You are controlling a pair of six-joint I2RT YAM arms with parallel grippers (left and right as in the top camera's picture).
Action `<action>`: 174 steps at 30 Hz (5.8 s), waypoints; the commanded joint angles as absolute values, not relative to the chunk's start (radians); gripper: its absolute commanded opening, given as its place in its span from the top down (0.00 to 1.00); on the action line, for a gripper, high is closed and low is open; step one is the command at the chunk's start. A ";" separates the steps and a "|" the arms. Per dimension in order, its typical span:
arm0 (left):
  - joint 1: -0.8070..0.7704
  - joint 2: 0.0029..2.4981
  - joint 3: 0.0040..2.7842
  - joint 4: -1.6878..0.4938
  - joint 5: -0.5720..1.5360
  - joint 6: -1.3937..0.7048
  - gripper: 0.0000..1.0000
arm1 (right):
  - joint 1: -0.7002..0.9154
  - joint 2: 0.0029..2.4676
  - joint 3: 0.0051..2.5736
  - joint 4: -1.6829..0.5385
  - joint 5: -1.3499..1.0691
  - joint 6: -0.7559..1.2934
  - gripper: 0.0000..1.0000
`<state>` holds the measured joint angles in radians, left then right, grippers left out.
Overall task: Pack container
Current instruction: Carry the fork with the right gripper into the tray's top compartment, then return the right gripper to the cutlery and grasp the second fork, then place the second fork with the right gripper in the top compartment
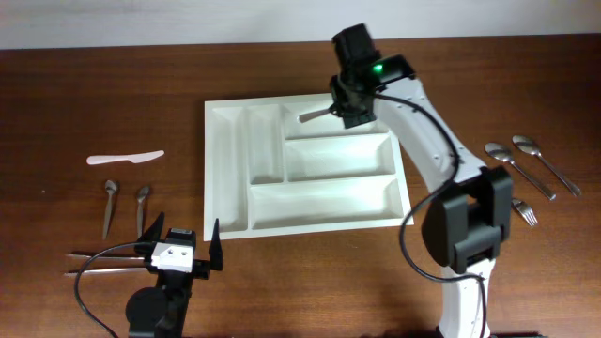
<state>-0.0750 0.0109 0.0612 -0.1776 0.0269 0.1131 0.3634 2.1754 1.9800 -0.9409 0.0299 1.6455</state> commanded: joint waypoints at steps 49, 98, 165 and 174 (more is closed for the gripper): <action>-0.069 0.006 0.053 -0.176 0.038 0.129 0.01 | -0.523 1.972 1.673 -1.250 -0.007 -0.822 0.10; -0.069 0.006 0.053 -0.176 0.038 0.129 0.01 | -0.445 2.073 1.385 -0.900 0.035 -1.043 0.01; -0.069 0.006 0.053 -0.176 0.038 0.129 0.01 | 0.317 2.086 1.887 -0.856 0.009 1.656 0.96; -0.069 0.006 0.053 -0.176 0.038 0.129 0.01 | 0.319 2.088 1.805 -0.746 0.025 1.692 0.74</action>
